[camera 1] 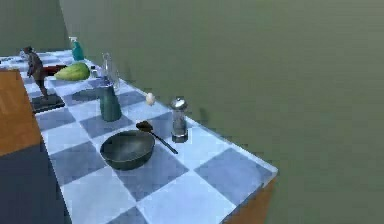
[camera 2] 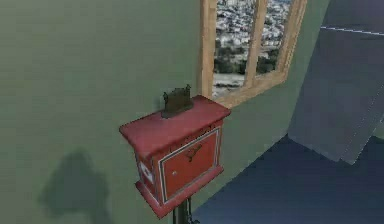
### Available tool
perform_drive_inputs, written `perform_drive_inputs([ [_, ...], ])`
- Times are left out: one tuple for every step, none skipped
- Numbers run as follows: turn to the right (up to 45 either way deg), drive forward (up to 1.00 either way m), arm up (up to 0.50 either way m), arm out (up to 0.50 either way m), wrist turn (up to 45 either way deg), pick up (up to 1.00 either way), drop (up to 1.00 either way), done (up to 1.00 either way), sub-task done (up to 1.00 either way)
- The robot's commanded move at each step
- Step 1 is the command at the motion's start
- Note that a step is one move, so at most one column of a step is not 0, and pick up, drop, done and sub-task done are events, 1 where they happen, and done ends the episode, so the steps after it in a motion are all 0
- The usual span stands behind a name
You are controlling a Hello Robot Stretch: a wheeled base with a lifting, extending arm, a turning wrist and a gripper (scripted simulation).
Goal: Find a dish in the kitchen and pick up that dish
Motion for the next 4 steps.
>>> perform_drive_inputs([
  [-45.0, 0.0, 0.0, 0.0, 0.0, 0.0, 0.0, 0.0, 0.0],
  [-45.0, 0.0, 0.0, 0.0, 0.0, 0.0, 0.0, 0.0, 0.0],
  [-15.0, 0.0, 0.0, 0.0, 0.0, 0.0, 0.0, 0.0, 0.0],
  [0.0, 0.0, 0.5, 0.0, 0.0, 0.0, 0.0, 0.0, 0.0],
])
